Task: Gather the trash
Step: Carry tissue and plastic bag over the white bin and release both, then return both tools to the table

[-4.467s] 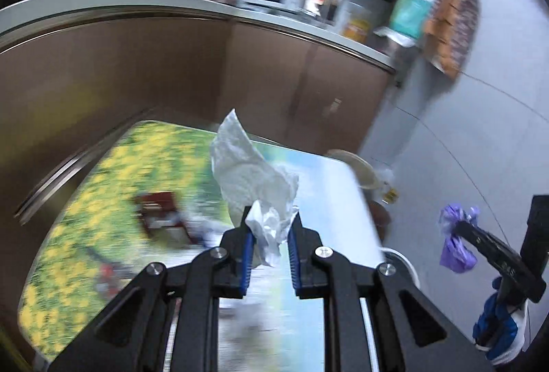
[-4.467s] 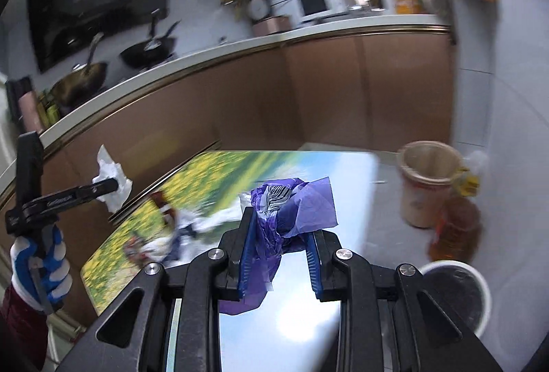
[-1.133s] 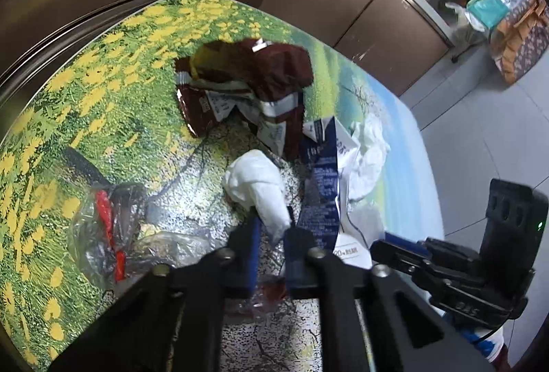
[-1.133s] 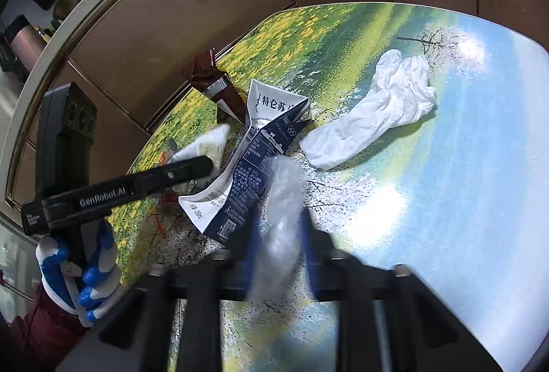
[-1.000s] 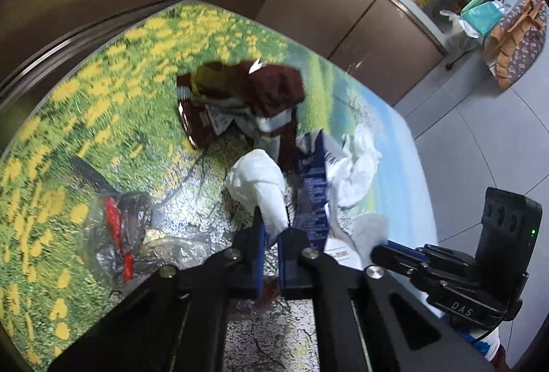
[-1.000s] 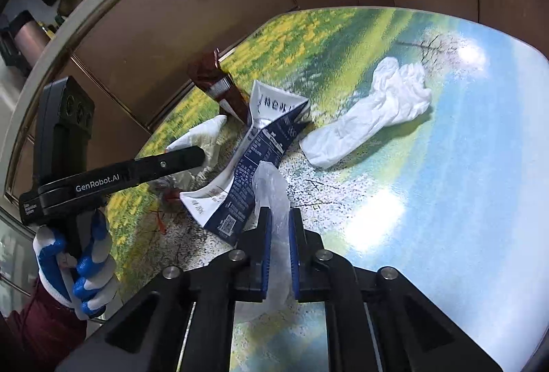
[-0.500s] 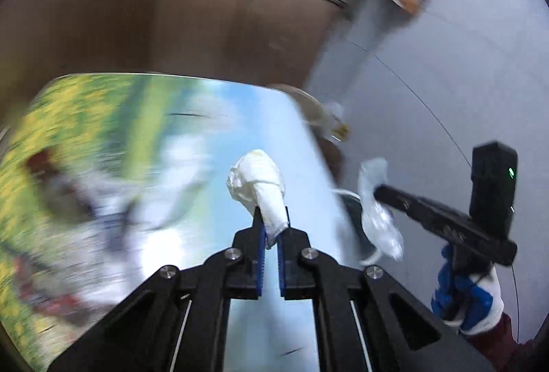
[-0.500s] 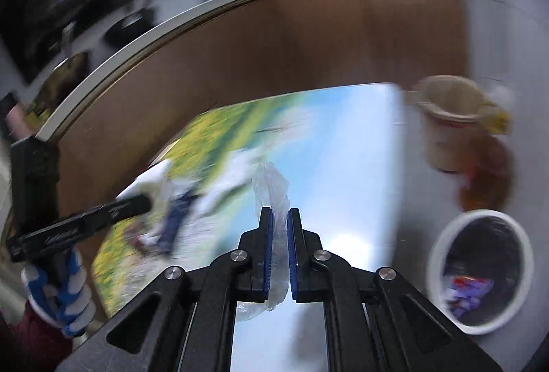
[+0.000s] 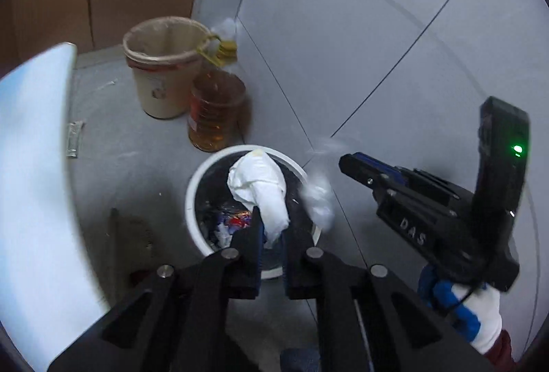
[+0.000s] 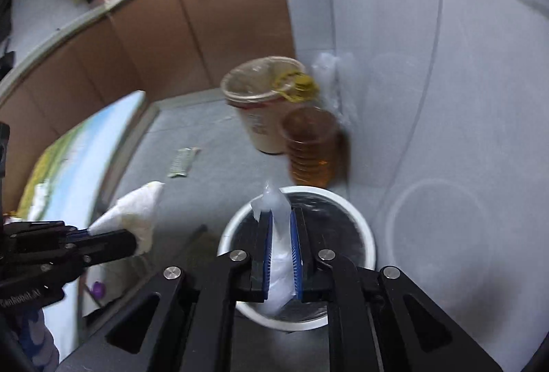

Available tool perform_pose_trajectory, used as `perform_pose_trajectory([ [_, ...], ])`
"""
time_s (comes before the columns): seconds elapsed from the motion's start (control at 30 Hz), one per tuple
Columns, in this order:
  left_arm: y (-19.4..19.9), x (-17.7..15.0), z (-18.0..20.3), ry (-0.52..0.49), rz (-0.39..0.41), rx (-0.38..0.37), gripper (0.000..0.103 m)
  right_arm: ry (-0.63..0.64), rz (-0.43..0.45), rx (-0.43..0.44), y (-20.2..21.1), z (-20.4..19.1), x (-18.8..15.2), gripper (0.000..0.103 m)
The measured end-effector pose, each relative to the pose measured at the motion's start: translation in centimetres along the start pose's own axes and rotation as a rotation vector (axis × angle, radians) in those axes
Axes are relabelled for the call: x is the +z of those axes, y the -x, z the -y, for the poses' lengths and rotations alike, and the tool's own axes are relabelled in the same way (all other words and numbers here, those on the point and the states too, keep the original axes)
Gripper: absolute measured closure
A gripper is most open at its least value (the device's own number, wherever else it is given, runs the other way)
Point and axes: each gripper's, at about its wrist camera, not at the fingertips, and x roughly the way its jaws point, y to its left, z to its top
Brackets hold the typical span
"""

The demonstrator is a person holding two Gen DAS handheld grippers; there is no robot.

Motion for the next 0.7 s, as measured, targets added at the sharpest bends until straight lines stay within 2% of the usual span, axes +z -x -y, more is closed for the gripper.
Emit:
perform_pose_trajectory([
  [0.03, -0.6, 0.1, -0.3, 0.007, -0.010, -0.002, 0.083, -0.003, -0.004, -0.016, -0.3, 0.8, 0.0, 0.077],
  [0.1, -1.5, 0.2, -0.5, 0.028, -0.014, -0.002, 0.075, -0.006, -0.002, -0.039, -0.6, 1.2, 0.1, 0.068],
  [0.2, -1.6, 0.1, -0.9, 0.057, 0.002, -0.009, 0.063, 0.002, 0.017, -0.048, -0.5, 0.8, 0.1, 0.062],
  [0.33, 0.7, -0.2, -1.1, 0.058, 0.051, 0.000, 0.063, 0.024, 0.060, -0.060, 0.9, -0.4, -0.2, 0.061],
  [0.47, 5.0, -1.0, -2.1, 0.072, 0.150, 0.033, 0.063, 0.031, 0.113, -0.024, 3.3, -2.0, 0.2, 0.061],
  [0.57, 9.3, -2.5, -3.7, 0.088, 0.228, 0.091, 0.063, 0.052, 0.150, 0.027, 5.3, -4.4, 0.6, 0.060],
  [0.7, 15.1, -5.3, -6.3, 0.102, 0.294, 0.205, 0.062, 0.097, 0.178, 0.113, 7.5, -8.9, 1.1, 0.052],
])
